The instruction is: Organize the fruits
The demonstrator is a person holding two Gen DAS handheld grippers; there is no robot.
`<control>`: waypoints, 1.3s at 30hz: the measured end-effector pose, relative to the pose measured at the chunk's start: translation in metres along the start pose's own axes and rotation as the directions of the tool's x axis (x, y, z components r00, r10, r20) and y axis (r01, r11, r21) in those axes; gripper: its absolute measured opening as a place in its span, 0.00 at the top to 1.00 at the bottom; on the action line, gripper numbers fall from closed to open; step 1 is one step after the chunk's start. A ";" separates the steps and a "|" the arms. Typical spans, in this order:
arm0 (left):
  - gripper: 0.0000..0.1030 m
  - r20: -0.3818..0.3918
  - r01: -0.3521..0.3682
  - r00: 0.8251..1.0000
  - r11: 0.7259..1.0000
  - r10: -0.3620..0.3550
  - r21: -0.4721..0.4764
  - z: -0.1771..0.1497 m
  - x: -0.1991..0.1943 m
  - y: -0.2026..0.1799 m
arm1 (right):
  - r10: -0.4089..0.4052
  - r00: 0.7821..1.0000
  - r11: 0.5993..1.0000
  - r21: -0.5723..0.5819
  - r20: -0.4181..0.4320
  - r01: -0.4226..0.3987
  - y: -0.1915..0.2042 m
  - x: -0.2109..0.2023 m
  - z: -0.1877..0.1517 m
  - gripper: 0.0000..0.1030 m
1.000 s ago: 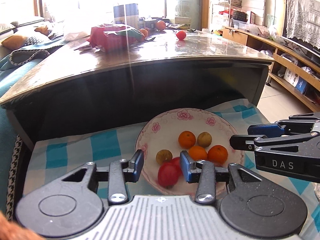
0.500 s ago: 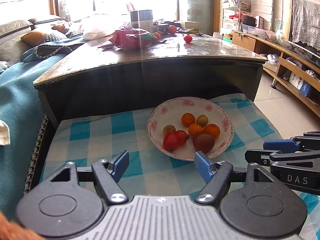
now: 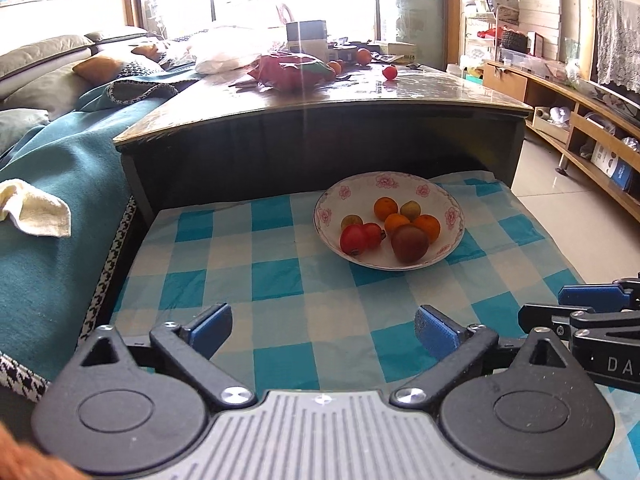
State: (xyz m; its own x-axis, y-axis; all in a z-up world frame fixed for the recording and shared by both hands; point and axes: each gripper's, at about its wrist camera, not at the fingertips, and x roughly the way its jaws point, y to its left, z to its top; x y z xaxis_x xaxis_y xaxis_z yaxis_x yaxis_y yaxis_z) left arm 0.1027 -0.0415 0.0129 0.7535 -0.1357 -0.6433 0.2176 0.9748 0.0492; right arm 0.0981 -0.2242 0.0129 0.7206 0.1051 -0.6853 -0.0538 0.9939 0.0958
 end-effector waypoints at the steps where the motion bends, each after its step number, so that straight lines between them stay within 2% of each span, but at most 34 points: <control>1: 0.00 0.001 -0.003 1.000 1.000 0.003 0.002 -0.002 -0.003 0.000 | -0.002 1.000 1.000 -0.002 -0.003 0.002 0.001 -0.002 -0.003 0.65; 7: 0.00 0.004 -0.029 1.000 0.999 0.029 0.028 -0.014 -0.020 -0.005 | -0.005 1.000 1.000 -0.006 -0.003 0.005 0.007 -0.016 -0.014 0.65; 19: 0.00 0.026 -0.021 0.999 0.999 0.020 0.032 -0.031 -0.051 -0.010 | -0.010 1.000 1.000 -0.014 0.010 0.011 0.015 -0.042 -0.032 0.65; 39: 0.00 0.035 -0.025 0.999 0.999 0.023 0.037 -0.056 -0.077 -0.012 | -0.004 1.000 1.000 -0.024 0.021 0.005 0.023 -0.067 -0.057 0.63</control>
State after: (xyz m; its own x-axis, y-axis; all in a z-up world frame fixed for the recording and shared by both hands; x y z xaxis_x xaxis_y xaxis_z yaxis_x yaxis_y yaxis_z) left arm 0.0075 -0.0331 0.0194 0.7797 -0.1190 -0.6147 0.2214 0.9707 0.0930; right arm 0.0092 -0.2065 0.0203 0.7352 0.0999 -0.6705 -0.0670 0.9949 0.0749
